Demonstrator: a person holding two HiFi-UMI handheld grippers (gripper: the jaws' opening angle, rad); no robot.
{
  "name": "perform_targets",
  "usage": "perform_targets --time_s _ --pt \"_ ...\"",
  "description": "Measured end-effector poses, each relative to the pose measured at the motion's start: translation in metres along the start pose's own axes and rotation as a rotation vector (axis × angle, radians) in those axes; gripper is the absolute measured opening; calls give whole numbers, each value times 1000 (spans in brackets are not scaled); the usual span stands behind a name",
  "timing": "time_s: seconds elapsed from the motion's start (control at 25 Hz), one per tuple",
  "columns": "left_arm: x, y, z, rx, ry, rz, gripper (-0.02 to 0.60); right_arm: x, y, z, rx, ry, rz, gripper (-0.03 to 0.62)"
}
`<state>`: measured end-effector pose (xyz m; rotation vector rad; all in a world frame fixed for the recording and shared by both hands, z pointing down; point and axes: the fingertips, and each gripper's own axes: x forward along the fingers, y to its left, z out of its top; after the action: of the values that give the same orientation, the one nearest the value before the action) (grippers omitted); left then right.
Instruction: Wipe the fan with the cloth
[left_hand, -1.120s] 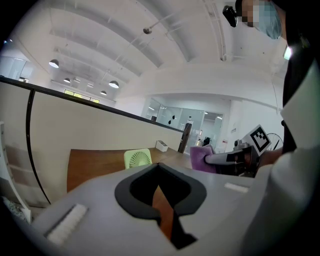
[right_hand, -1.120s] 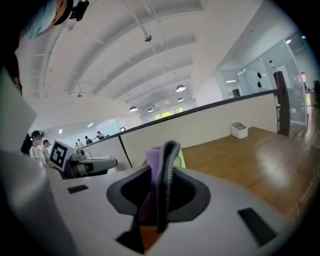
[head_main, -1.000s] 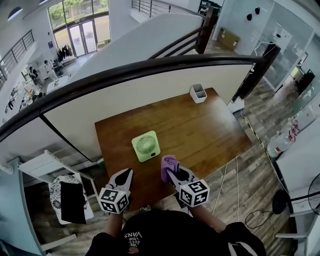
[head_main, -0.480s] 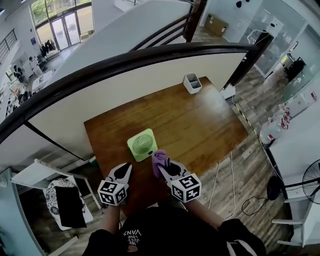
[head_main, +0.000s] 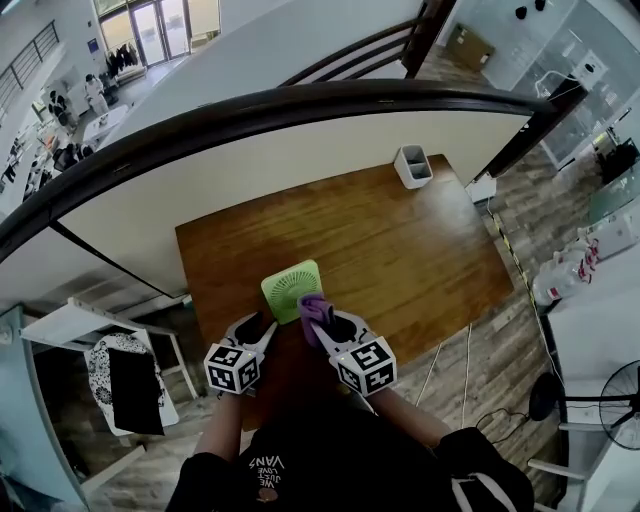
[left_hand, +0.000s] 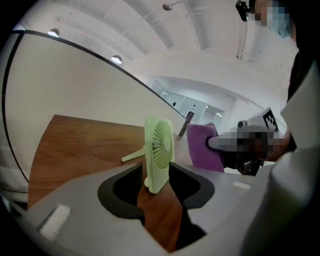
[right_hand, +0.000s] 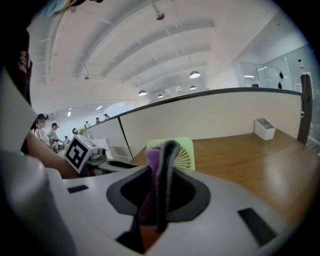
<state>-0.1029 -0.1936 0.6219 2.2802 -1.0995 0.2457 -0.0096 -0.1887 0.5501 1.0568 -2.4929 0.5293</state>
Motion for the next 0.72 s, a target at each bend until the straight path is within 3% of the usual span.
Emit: perform_targets --time_s 0.4,0.6,0.72 --pt "31 10 -9 1 45 -9 170 28 -9 15 -111 -2 65 92" --pt "38 16 -14 8 60 8 169 43 4 26 -153 -19 119 92" --pt "39 12 -15 16 61 -21 148 51 15 31 -204 -24 157 92"
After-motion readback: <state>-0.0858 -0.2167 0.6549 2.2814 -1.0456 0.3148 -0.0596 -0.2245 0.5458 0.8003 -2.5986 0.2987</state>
